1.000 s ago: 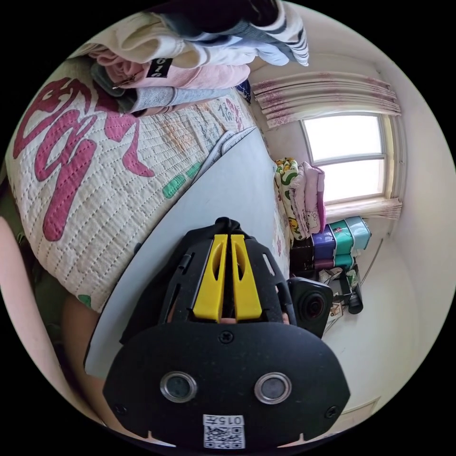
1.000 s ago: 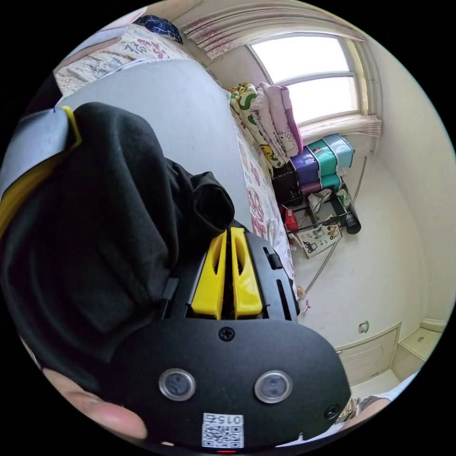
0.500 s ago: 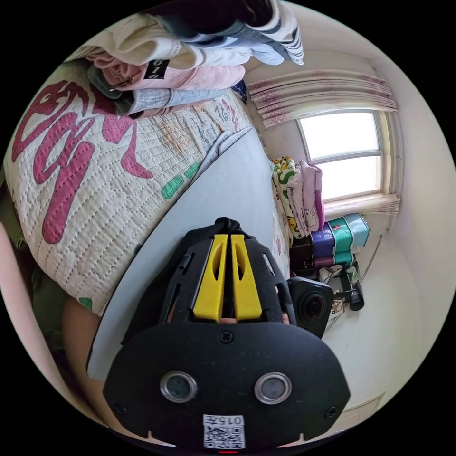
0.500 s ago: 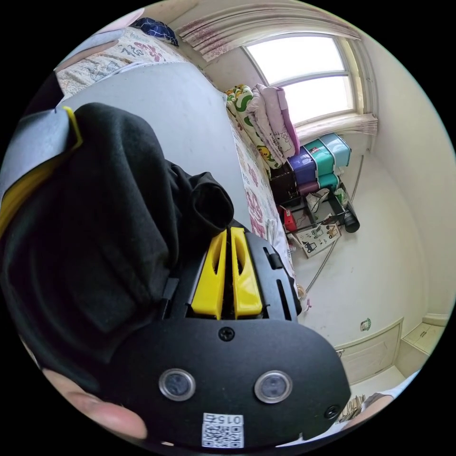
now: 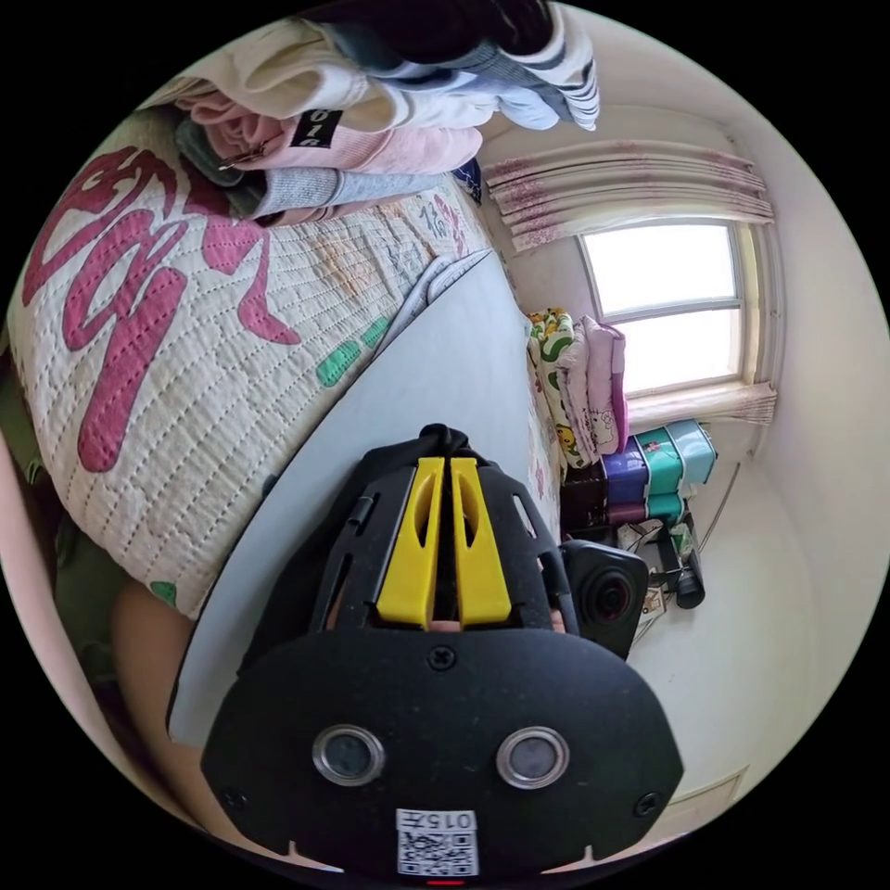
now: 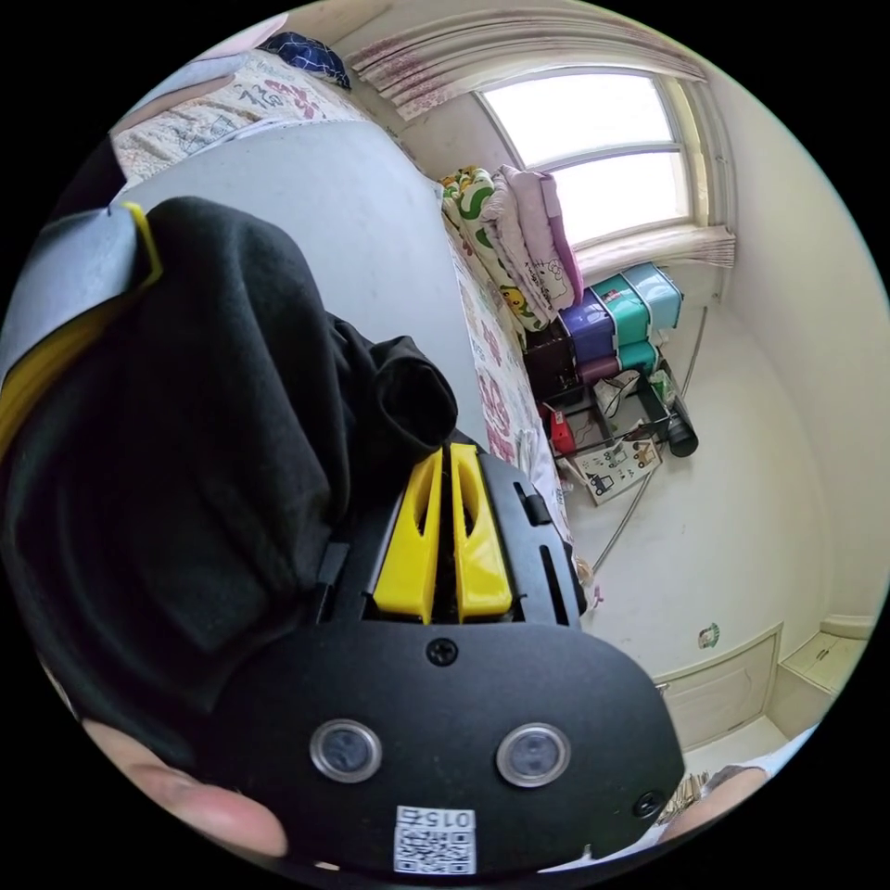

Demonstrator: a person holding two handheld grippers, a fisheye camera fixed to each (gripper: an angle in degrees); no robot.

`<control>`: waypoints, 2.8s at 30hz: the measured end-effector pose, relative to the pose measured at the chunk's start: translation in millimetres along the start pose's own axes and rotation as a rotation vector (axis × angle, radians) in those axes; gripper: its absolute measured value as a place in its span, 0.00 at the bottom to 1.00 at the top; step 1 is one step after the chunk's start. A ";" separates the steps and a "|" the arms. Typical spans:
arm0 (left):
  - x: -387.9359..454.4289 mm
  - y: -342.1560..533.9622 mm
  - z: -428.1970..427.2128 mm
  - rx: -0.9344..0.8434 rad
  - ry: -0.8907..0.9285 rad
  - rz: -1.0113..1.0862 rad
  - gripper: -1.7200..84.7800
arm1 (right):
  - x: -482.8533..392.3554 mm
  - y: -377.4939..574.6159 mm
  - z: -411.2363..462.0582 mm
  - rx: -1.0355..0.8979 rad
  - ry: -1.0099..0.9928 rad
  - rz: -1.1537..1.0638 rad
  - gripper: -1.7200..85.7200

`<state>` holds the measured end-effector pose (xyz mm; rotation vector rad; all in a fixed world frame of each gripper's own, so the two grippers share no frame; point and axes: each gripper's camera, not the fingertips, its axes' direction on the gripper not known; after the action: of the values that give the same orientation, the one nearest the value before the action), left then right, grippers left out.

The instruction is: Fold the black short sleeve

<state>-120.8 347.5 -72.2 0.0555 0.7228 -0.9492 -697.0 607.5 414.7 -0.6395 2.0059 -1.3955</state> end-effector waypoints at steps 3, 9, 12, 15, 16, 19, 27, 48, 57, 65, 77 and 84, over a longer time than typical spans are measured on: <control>0.1 -2.1 -1.2 0.001 0.003 -0.012 0.01 | 1.1 -2.1 -0.8 -0.003 -0.008 -0.013 0.03; -1.0 -6.7 -2.1 0.002 0.011 -0.032 0.01 | 3.0 -6.0 -0.7 -0.007 -0.009 -0.029 0.03; 0.8 -8.3 -4.2 0.005 0.005 -0.027 0.01 | 5.3 -6.6 -0.7 -0.008 -0.014 -0.027 0.03; 0.9 -9.3 -6.9 0.011 0.007 -0.019 0.01 | 6.7 -6.4 -0.7 -0.004 -0.008 -0.025 0.03; 1.2 -9.2 -7.4 0.013 0.006 -0.015 0.01 | 7.0 -6.1 -0.5 -0.002 -0.007 -0.024 0.03; 2.1 -9.9 -9.3 0.017 0.008 -0.011 0.01 | 10.5 -5.6 0.6 0.003 -0.009 -0.017 0.03; 5.3 -12.2 -14.9 0.020 0.006 -0.011 0.01 | 22.1 -4.7 8.2 0.002 -0.012 -0.023 0.03; 38.7 10.2 -48.7 0.117 0.015 0.047 0.01 | 90.2 12.8 61.0 0.025 -0.127 -0.066 0.02; 106.6 19.1 -53.8 -0.011 0.030 0.465 0.01 | 168.1 30.9 123.2 -0.048 -0.261 0.022 0.01; 111.4 14.6 -120.8 -0.080 -0.099 0.786 0.02 | 353.5 122.3 164.5 0.417 -0.927 0.223 0.02; 129.7 33.4 -78.5 -0.341 -0.249 0.844 0.15 | 382.6 141.4 270.6 0.241 -1.129 0.041 0.18; 148.9 34.4 -140.3 -0.186 -0.264 0.868 0.04 | 404.7 143.9 335.7 0.085 -1.237 -0.028 0.04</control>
<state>-115.5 309.4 -276.2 0.0698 0.4607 -0.0533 -747.7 159.5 108.3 -1.1180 0.9315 -0.7223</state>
